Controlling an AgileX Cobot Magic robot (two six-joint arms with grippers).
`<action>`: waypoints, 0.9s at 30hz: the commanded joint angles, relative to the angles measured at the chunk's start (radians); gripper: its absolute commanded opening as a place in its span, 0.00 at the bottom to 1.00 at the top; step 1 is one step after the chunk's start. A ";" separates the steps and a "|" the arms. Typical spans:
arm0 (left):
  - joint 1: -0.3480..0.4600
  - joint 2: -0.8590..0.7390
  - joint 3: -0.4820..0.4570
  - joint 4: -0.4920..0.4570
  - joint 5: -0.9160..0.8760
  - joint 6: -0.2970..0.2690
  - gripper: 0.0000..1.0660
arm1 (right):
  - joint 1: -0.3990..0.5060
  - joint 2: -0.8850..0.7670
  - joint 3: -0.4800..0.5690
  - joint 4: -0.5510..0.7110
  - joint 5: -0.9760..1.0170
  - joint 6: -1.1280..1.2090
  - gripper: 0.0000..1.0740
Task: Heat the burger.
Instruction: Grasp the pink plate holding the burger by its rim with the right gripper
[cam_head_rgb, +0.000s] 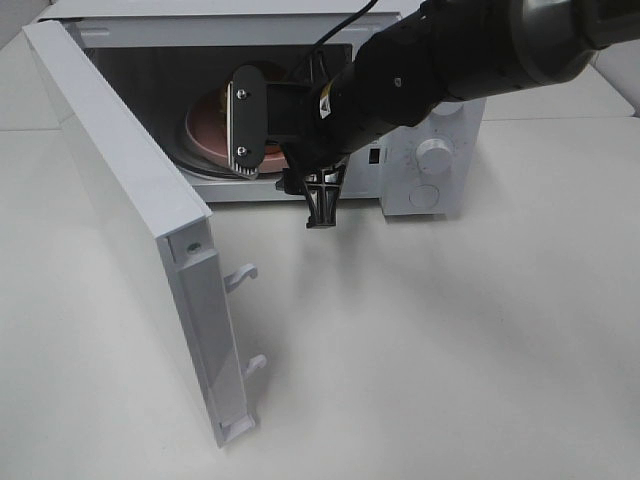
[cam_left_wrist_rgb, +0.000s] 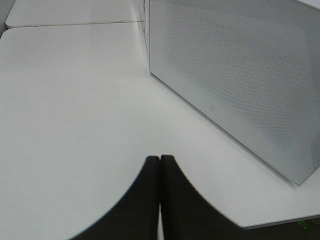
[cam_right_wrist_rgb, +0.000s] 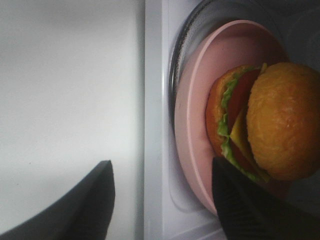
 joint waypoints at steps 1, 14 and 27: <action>0.001 -0.008 0.002 -0.005 -0.014 0.000 0.00 | 0.003 0.010 -0.026 -0.010 0.005 0.019 0.53; 0.001 -0.008 0.002 -0.005 -0.014 0.000 0.00 | 0.003 0.089 -0.092 -0.010 0.045 0.045 0.52; 0.001 -0.008 0.002 -0.005 -0.014 0.000 0.00 | 0.003 0.099 -0.133 -0.095 0.028 0.116 0.52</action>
